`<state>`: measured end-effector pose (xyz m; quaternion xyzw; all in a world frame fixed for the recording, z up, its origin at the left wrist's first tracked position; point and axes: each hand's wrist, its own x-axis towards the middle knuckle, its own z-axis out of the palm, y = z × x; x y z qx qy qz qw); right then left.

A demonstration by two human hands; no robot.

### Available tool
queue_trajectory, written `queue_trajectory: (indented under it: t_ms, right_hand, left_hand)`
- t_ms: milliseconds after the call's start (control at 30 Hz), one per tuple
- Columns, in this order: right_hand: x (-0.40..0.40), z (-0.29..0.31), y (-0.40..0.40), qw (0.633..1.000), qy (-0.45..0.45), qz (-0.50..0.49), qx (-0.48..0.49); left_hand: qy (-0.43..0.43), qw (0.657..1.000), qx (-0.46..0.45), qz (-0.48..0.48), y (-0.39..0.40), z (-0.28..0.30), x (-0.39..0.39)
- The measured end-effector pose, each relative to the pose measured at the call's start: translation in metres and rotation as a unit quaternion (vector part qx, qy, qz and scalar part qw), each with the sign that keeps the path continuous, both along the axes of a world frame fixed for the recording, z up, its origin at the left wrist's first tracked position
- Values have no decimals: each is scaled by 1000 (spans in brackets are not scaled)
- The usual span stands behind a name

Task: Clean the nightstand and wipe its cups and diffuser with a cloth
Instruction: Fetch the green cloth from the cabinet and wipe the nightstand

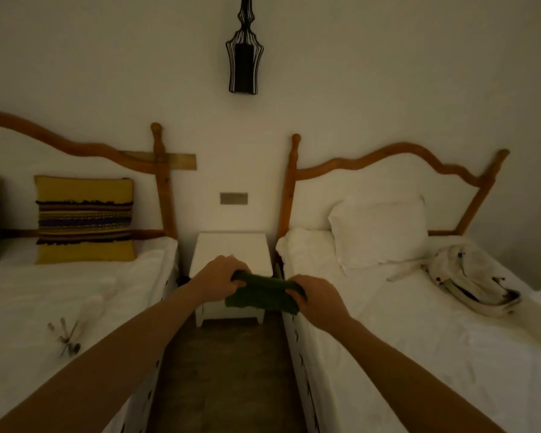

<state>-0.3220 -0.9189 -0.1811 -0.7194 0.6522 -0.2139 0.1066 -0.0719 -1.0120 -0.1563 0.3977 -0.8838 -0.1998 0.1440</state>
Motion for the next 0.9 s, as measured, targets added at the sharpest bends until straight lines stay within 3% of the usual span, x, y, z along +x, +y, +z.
queue_trajectory:
  t_ms: [467,700,900]
  right_hand:
    - [1,-30,-266,995,81,54,20]
    - [48,-75,-422,993,82,58,67]
    - [92,-126,-509,986,63,76,136]
  left_hand:
    - [-29,998,18,44,-251,-60,11]
    - [24,989,70,127,-392,-110,61]
    - [43,970,158,178,-468,-164,105]
